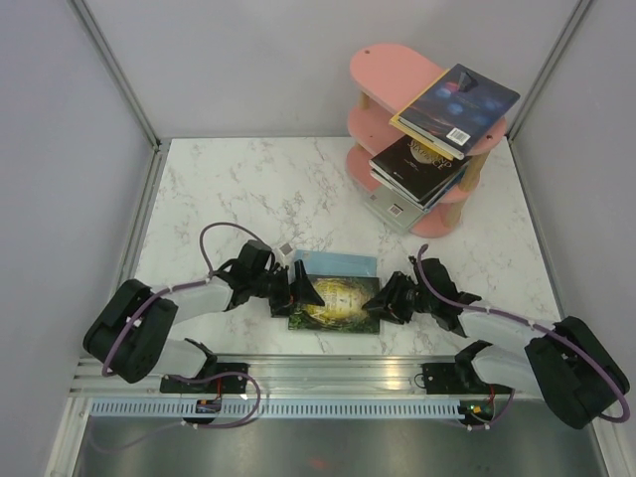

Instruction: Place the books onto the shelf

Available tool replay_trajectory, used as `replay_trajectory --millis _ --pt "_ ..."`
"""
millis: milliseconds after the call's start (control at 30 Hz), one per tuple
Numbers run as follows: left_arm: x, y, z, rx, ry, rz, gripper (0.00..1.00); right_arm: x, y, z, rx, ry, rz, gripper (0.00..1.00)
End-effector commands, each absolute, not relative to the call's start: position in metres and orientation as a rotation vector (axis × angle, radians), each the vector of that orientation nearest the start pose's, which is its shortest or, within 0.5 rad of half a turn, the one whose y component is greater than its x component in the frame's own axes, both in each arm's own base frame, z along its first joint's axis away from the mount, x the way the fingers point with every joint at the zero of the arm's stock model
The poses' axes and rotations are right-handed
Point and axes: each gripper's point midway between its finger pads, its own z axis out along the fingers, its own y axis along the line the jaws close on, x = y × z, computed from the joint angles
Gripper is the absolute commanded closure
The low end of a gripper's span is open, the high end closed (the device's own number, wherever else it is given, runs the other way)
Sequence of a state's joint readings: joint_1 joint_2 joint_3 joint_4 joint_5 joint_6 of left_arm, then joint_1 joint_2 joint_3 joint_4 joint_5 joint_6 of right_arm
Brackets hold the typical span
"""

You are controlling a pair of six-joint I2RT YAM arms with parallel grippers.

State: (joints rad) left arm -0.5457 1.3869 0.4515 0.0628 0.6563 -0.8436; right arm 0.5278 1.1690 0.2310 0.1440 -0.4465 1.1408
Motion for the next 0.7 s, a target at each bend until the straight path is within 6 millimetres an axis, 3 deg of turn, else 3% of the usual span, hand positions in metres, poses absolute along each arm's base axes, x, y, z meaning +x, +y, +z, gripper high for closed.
replay_trajectory --millis 0,133,167,333,433,600,667 --pt "0.168 -0.266 0.075 -0.042 2.594 -1.459 0.02 0.167 0.22 0.048 0.5 2.559 1.208 0.65" --pt "0.166 -0.268 0.09 -0.047 2.555 -1.509 0.02 0.177 0.224 0.091 0.472 2.397 1.306 0.69" --pt "0.165 -0.268 0.095 -0.042 2.538 -1.524 0.02 0.181 0.225 0.112 0.451 2.318 1.349 0.7" --pt "0.17 -0.274 0.123 -0.045 2.45 -1.593 0.02 0.189 0.228 0.157 0.456 2.159 1.462 0.73" --pt "0.175 -0.278 0.141 -0.046 2.399 -1.621 0.02 0.187 0.231 0.164 0.437 2.145 1.496 0.75" --pt "0.18 -0.285 0.162 -0.039 2.344 -1.65 0.02 0.183 0.232 0.166 0.442 2.138 1.527 0.99" --pt "0.18 -0.287 0.168 -0.03 2.327 -1.659 0.02 0.182 0.231 0.168 0.44 2.129 1.539 1.0"
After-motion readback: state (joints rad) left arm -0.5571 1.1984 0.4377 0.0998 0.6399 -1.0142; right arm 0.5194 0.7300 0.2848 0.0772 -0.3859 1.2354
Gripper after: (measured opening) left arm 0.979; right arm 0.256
